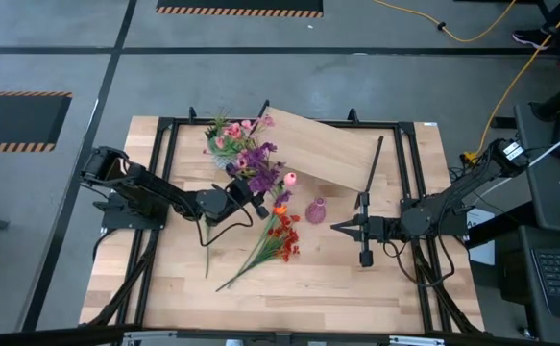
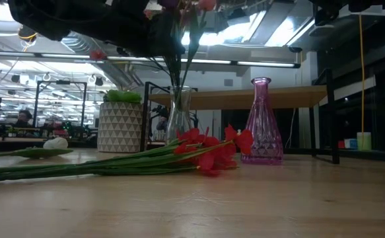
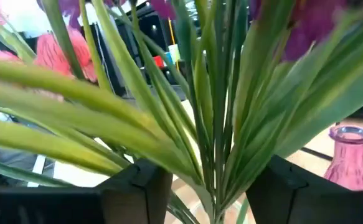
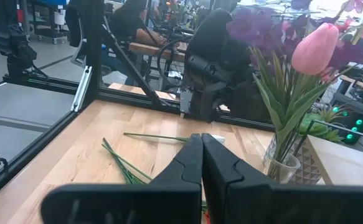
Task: Pick and place flowers into a vace then onto a shelf
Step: Put the purple flowers into the transparent vase, then put the white tulip into the purple vase
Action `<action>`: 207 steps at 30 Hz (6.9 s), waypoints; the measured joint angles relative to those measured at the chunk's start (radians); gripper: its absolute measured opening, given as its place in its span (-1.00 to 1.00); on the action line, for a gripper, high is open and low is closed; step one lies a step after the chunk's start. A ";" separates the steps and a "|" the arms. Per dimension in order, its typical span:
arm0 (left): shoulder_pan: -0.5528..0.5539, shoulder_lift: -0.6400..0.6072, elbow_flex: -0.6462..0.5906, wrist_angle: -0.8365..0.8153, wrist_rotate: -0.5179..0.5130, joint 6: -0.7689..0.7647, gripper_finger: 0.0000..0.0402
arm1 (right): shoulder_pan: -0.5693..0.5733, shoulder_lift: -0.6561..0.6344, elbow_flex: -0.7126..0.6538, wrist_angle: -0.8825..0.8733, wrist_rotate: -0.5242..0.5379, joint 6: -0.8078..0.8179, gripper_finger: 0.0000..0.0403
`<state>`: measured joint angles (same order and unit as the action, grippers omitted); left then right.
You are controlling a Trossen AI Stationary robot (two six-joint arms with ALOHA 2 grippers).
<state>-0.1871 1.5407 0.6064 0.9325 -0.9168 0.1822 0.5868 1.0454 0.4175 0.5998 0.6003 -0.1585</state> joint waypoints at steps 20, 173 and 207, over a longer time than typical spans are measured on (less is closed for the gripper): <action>0.001 -0.249 0.001 -0.440 0.156 -0.121 -0.14 | 0.000 0.000 0.000 0.001 0.000 0.024 -1.00; -0.485 -0.123 -0.002 -1.572 0.608 -1.797 -0.97 | 0.000 0.199 0.053 -0.108 -0.001 0.237 -1.00; -0.646 -0.352 -0.001 -1.102 0.306 -0.894 -0.98 | 0.000 0.199 0.053 -0.065 -0.002 0.285 -1.00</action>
<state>-0.8332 1.1889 0.6056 -0.1694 -0.6111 -0.7117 0.5865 1.2446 0.4702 0.5346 0.5987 0.1261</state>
